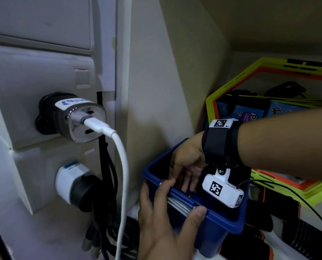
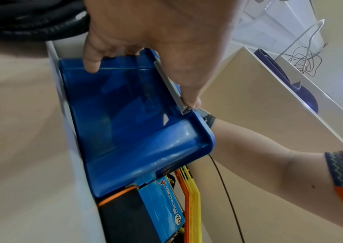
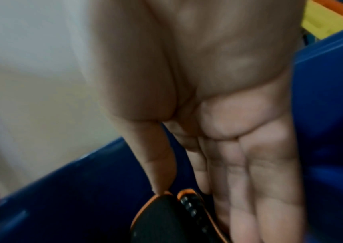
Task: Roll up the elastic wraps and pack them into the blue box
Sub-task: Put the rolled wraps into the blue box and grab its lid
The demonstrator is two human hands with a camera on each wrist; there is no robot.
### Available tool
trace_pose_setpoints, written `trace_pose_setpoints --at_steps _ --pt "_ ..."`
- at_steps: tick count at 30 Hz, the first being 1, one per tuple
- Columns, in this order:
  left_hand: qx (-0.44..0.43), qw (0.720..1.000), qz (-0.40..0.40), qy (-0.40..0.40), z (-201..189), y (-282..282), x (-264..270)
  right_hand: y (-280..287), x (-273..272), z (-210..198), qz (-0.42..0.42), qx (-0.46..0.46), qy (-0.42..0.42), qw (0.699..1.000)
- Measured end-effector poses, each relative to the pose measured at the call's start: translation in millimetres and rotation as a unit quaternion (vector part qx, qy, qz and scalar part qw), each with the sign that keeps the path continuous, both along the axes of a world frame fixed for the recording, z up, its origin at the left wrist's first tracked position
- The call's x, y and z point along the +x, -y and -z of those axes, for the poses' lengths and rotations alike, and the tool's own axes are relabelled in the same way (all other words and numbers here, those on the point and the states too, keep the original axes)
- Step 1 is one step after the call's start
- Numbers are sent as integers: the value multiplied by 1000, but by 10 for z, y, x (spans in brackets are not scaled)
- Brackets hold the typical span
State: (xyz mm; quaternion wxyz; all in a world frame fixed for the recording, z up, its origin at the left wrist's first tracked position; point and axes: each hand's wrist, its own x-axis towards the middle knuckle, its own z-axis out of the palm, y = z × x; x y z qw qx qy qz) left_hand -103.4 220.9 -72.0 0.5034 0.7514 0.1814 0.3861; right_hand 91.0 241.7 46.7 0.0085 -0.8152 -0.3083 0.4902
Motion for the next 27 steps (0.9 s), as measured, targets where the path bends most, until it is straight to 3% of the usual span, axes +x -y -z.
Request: trace_pose_setpoints --at_steps 8,15,21,24,27 --pt "-17 1000 1 -2 -25 4 -18 331 -75 -494 16 90 76 993" --pt "-1 1000 -8 12 -116 68 -41 1273 -196 -916 44 218 157 962" --pt "-5 1000 -7 2 -190 142 -80 2051 -293 -413 58 158 187 968" --pt "1 1000 -11 12 -181 170 -72 2241 -372 -6 -10 110 237 965" --pt "-6 1000 -13 14 -164 181 -59 2309 -522 280 -49 135 305 941"
